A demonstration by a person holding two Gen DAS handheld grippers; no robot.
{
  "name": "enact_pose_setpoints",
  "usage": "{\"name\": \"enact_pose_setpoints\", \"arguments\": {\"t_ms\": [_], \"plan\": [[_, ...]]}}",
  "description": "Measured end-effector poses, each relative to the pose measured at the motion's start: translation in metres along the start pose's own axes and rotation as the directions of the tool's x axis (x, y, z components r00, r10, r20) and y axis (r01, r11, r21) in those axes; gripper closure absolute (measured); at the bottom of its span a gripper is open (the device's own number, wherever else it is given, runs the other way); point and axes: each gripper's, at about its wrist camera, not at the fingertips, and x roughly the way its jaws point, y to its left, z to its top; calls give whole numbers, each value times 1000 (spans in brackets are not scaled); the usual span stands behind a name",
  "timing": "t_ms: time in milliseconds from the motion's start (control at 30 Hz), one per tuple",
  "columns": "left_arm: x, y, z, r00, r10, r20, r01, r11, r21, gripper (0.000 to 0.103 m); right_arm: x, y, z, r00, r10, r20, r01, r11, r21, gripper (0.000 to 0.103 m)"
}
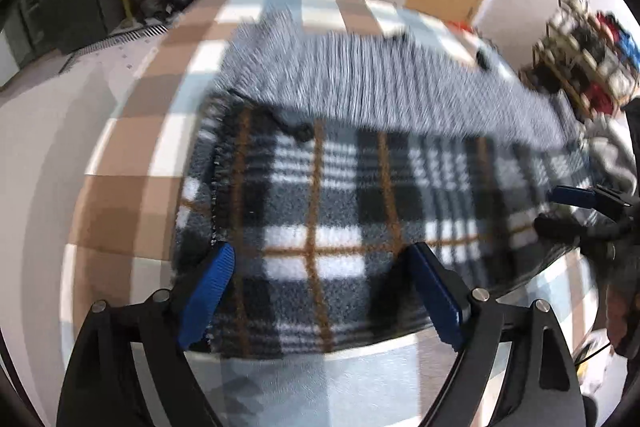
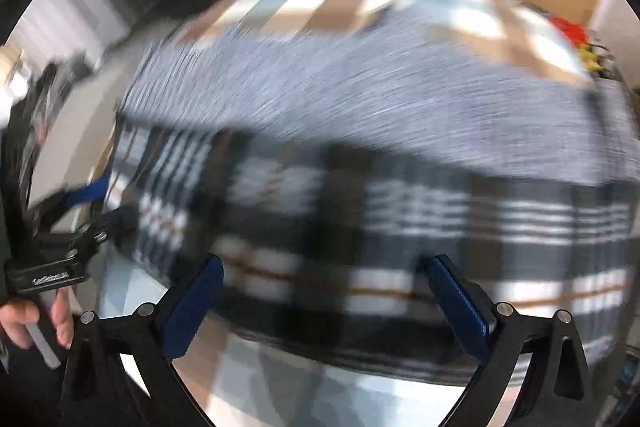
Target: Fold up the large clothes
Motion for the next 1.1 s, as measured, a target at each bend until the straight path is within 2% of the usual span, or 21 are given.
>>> {"name": "enact_pose_setpoints", "arguments": {"t_ms": [67, 133, 200, 267, 333, 367, 400, 533, 700, 800, 933, 1033, 1067, 1100], "plan": [[-22, -8, 0, 992, -99, 78, 101, 995, -12, 17, -14, -35, -2, 998, -58, 37, 57, 997, 48, 0], [-34, -19, 1, 979, -156, 132, 156, 988, 7, 17, -20, -67, -7, 990, -132, 38, 128, 986, 104, 0], [-27, -32, 3, 978, -171, 115, 168, 985, 36, 17, -19, -97, -15, 982, -187, 20, 182, 971, 152, 0], [-11, -39, 4, 988, -142, 64, 140, 989, 41, 17, -8, -122, -26, 969, -243, -39, 246, 952, 182, 0], [19, -43, 9, 994, -103, -30, 105, 994, 41, 17, 14, -132, -45, 973, -197, -120, 218, 957, 193, 0], [23, -40, 6, 995, -84, -56, 86, 996, 38, 17, 18, -136, -51, 980, -167, -105, 187, 958, 218, 0], [33, -39, 7, 995, -62, -74, 65, 997, 50, 17, 16, -135, -53, 982, -172, -78, 185, 957, 223, 0], [29, -36, 6, 997, -37, -64, 43, 994, 104, 17, 16, -121, -60, 977, -191, -99, 208, 953, 221, 0], [22, -30, -3, 997, -27, -79, 37, 990, 139, 18, 10, -98, -78, 977, -152, -146, 177, 968, 179, 0], [22, -31, -10, 993, -17, -118, 40, 980, 194, 18, 5, -82, -91, 980, -131, -151, 152, 979, 137, 0], [13, -32, -19, 988, -26, -153, 59, 975, 215, 18, 3, -73, -85, 983, -110, -144, 127, 986, 110, 0], [0, -35, -19, 992, -11, -126, 40, 972, 233, 17, -8, -82, -77, 989, -85, -119, 100, 987, 122, 1], [-3, -38, -19, 994, 28, -102, -1, 966, 258, 17, -14, -84, -74, 991, -84, -100, 96, 988, 124, 1], [-7, -45, -18, 994, 92, -58, -70, 949, 306, 17, -23, -84, -70, 994, -83, -66, 90, 988, 124, 1]]}}
